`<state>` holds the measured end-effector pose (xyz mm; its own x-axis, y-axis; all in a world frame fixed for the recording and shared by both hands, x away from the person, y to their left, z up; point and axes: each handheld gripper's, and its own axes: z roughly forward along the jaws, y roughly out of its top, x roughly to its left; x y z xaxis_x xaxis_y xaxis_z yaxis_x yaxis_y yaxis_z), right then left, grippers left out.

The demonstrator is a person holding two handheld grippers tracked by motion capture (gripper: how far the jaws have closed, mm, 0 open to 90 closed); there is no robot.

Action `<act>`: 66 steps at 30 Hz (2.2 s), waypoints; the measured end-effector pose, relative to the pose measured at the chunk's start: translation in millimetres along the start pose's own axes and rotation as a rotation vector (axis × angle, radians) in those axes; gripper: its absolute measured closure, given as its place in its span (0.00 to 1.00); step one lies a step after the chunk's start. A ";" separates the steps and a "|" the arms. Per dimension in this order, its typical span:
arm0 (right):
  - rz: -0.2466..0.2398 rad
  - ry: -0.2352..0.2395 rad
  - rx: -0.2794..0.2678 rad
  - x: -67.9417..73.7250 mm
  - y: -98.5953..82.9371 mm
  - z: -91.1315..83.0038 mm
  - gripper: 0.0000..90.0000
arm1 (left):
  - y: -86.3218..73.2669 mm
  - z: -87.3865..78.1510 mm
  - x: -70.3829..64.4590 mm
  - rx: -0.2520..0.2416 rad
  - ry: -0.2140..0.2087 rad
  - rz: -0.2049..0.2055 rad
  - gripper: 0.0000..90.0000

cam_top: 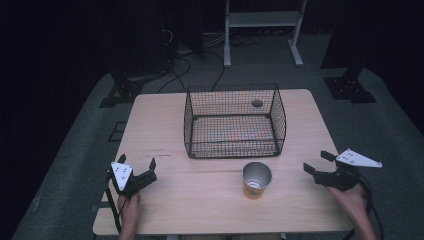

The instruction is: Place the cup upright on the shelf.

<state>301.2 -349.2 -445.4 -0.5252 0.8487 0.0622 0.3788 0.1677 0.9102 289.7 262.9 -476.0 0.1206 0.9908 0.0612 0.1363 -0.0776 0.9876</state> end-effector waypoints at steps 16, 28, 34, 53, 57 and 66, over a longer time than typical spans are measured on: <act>-0.038 0.065 0.018 26.6 0.0 4.6 0.14 | -0.1 -0.8 -0.2 -0.006 -0.005 0.002 0.00; -0.075 0.118 0.017 45.2 3.6 4.1 0.12 | -0.1 -0.7 -0.2 -0.006 -0.005 0.003 0.00; -0.097 0.144 0.017 55.8 3.8 1.5 0.11 | -0.1 -0.8 -0.3 -0.006 -0.004 0.004 0.00; -0.129 0.196 0.014 78.7 -1.8 -1.5 0.10 | -0.1 -0.9 -0.3 -0.007 -0.006 0.004 0.00; -0.140 0.213 0.009 86.0 -2.3 -2.7 0.10 | -0.1 -0.9 -0.4 -0.008 -0.006 0.003 0.00; -0.177 0.250 0.023 107.1 -3.0 -1.0 0.09 | -0.1 -0.9 -0.2 -0.009 -0.007 0.002 0.00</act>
<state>243.1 -259.3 -441.1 -0.7550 0.6557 0.0046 0.2802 0.3162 0.9064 288.8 262.8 -476.0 0.1280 0.9898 0.0625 0.1272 -0.0789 0.9887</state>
